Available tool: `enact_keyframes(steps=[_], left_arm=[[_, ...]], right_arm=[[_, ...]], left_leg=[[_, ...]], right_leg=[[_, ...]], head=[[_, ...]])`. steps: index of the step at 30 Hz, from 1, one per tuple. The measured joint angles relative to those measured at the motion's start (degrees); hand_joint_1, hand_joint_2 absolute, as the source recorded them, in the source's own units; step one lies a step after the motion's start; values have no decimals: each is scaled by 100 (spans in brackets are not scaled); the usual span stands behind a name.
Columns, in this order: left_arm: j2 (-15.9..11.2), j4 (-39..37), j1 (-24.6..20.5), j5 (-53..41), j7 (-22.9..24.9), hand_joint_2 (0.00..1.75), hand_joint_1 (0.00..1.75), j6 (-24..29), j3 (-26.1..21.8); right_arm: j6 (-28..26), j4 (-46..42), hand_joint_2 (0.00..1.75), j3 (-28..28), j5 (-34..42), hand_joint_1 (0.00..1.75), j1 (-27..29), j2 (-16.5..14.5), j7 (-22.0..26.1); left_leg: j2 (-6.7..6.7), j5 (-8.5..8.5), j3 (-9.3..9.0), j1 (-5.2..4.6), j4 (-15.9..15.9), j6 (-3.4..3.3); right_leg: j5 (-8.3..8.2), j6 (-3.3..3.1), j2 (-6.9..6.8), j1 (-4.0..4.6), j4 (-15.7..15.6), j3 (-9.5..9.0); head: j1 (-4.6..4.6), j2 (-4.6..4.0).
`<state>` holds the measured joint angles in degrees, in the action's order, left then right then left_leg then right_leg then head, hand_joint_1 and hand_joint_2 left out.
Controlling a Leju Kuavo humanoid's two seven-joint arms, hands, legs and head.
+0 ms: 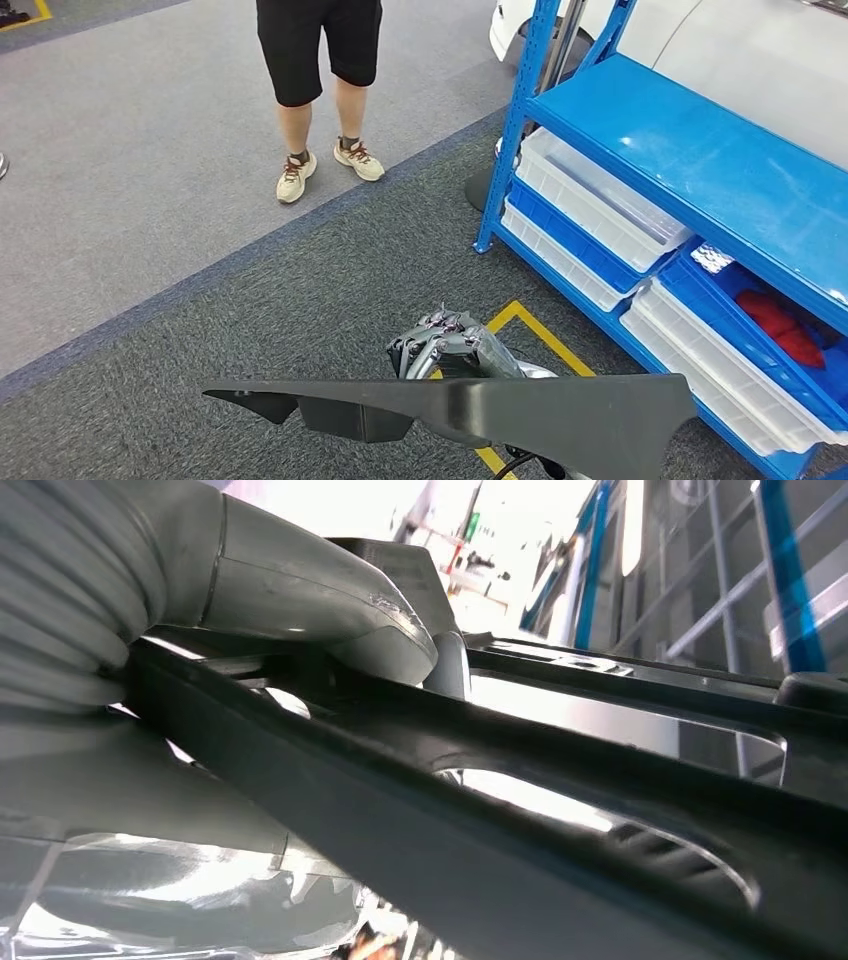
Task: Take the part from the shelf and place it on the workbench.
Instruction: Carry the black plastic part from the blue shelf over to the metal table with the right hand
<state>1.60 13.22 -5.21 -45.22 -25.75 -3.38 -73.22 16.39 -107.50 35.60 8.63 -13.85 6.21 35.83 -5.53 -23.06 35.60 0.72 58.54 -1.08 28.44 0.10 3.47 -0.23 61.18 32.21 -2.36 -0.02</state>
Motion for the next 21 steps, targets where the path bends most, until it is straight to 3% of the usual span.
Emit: enact_keyframes(steps=[2,4,6,8,10,11,12,14,16,19,21], left_arm=[[48,-16,2,-5,51,0,0,8,18],[71,-24,39,-14,97,0,0,16,20],[97,-29,66,-23,124,0,0,17,20],[111,-32,48,-26,137,0,0,16,21],[113,-33,33,-33,168,0,0,15,23],[114,-33,36,-37,192,0,0,15,24],[114,-33,43,-43,217,0,0,15,24],[119,-33,43,-52,247,0,0,15,25],[128,-35,31,-57,256,0,0,14,27],[133,-37,47,-59,263,0,0,14,28],[133,-37,57,-60,264,0,0,15,28]], right_arm=[[-3,-36,175,-27,8,175,47,68,-16],[-32,-95,175,-69,-8,175,105,105,-74],[-78,-167,175,-95,-29,175,143,110,-130],[-104,-216,175,-114,-34,175,185,114,-164],[-120,-238,175,-128,-45,175,224,118,-240],[-133,-242,175,-129,-51,175,236,119,-285],[-149,-245,175,-132,-55,175,242,121,-318],[-180,-249,175,-148,-53,175,243,124,-343],[-197,-260,175,-172,-51,175,238,128,-350],[-199,-281,175,-201,-48,175,232,136,-356],[-199,-291,175,-216,-48,175,228,139,-357]], left_leg=[[-123,39,46,22,-6,56],[-218,79,77,36,-37,124],[-16,-43,164,10,124,164],[331,-410,433,0,730,200],[469,-708,718,31,1397,249],[496,-720,745,49,1504,271],[526,-632,650,68,1382,292],[695,-347,205,87,654,315],[825,-205,-94,73,123,247],[709,-214,-78,43,99,82],[610,-198,-66,48,91,16]], right_leg=[[-68,-53,137,12,-323,-130],[-112,-63,20,-2,-407,-154],[-188,-83,-135,-32,-548,-217],[-220,-98,-323,-30,-616,-254],[-207,-94,-513,-21,-595,-238],[-196,-83,-596,-22,-581,-229],[-182,-65,-674,-28,-562,-224],[-127,-3,-815,-40,-499,-222],[-59,77,-922,-20,-410,-215],[-15,172,-1012,-19,-376,-226],[127,221,-807,-58,-230,-180]], head=[[0,0],[0,0],[0,0],[-1,0],[-1,0],[-1,0],[-1,0],[-2,0],[-1,0],[-1,0],[1,0]])
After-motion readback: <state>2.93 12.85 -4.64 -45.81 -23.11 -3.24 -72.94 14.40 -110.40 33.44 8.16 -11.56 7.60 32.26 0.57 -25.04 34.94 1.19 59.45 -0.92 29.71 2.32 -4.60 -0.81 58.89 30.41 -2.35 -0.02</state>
